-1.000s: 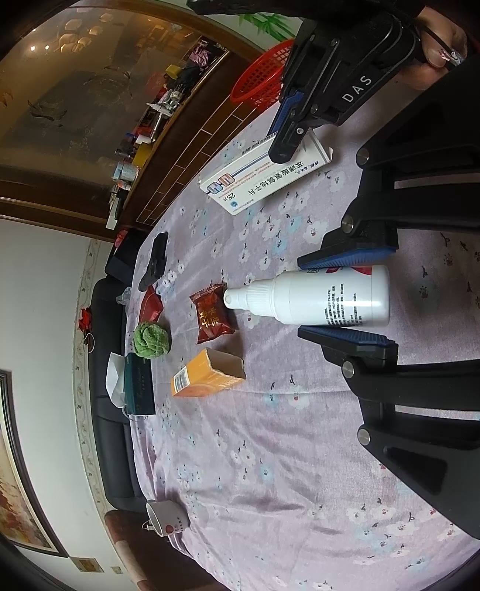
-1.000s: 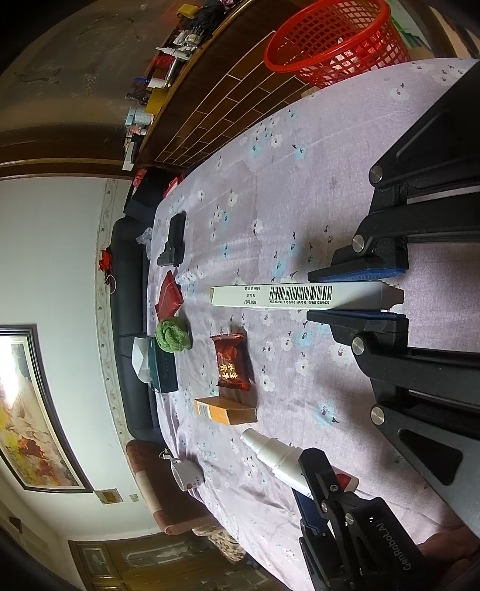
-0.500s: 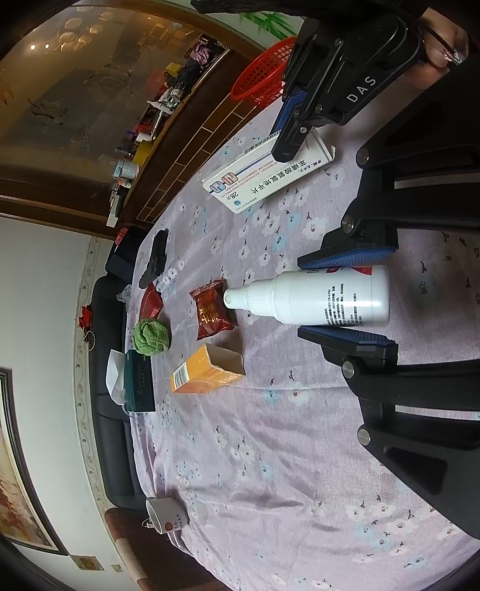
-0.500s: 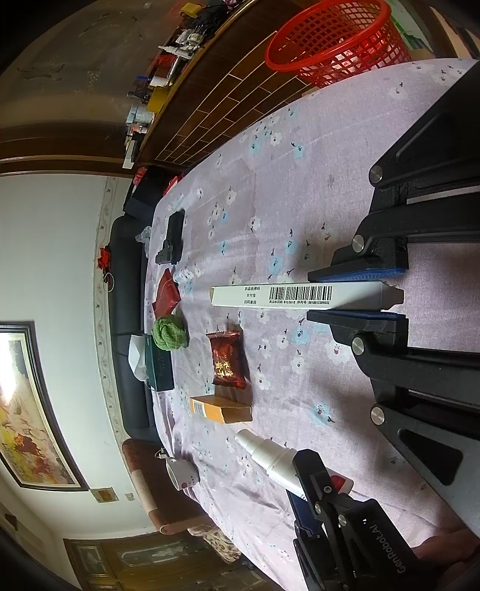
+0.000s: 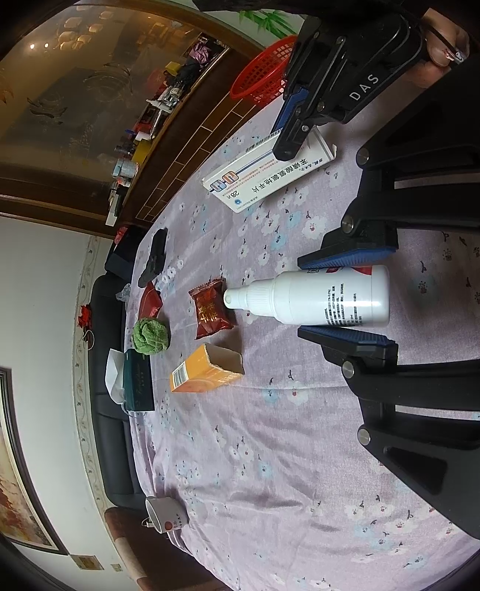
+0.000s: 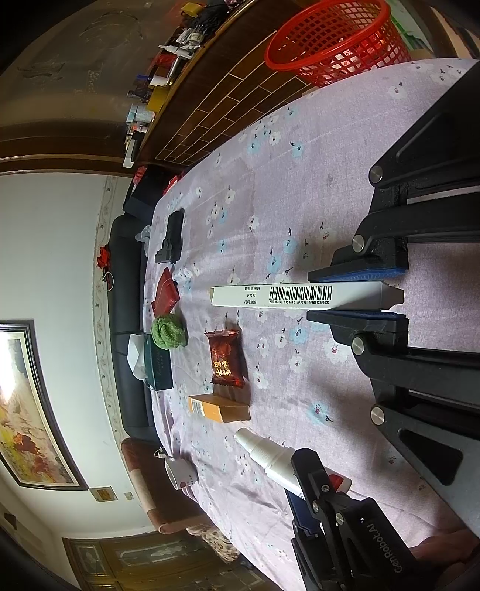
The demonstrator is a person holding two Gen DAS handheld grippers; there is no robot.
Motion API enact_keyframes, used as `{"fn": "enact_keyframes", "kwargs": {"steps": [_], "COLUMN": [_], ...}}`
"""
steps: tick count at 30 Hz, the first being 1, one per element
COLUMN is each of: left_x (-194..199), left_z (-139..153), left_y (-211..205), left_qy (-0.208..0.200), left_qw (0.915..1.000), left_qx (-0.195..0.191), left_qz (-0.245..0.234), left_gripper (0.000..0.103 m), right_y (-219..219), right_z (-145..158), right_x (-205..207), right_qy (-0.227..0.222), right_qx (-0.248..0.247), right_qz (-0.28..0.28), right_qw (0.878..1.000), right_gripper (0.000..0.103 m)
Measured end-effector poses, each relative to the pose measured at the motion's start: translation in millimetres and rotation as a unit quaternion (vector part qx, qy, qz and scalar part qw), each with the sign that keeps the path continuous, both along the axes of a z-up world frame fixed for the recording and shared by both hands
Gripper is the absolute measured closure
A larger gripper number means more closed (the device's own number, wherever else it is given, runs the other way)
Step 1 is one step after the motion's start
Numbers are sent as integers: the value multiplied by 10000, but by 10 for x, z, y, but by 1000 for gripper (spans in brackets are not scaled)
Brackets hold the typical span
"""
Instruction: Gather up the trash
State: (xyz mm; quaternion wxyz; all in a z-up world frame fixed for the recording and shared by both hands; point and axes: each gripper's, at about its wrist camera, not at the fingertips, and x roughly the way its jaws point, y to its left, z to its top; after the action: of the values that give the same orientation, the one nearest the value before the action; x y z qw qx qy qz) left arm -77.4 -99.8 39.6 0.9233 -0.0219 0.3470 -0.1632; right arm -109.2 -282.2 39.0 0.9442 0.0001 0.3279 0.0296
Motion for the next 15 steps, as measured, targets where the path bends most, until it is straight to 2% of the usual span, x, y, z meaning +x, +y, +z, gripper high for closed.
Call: {"fn": "enact_keyframes", "kwargs": {"steps": [15], "left_x": [-12], "left_z": [4], "left_y": [-16], "left_qy": [-24], "left_qw": [10000], "left_qx": [10], "left_qz": [0], "left_gripper": [74], "right_y": [3], "right_z": [14], "right_x": [-38], "right_qy": [-15], "right_qx": [-11], "right_qz": [3], "right_qw": [10000], "right_gripper": [89]}}
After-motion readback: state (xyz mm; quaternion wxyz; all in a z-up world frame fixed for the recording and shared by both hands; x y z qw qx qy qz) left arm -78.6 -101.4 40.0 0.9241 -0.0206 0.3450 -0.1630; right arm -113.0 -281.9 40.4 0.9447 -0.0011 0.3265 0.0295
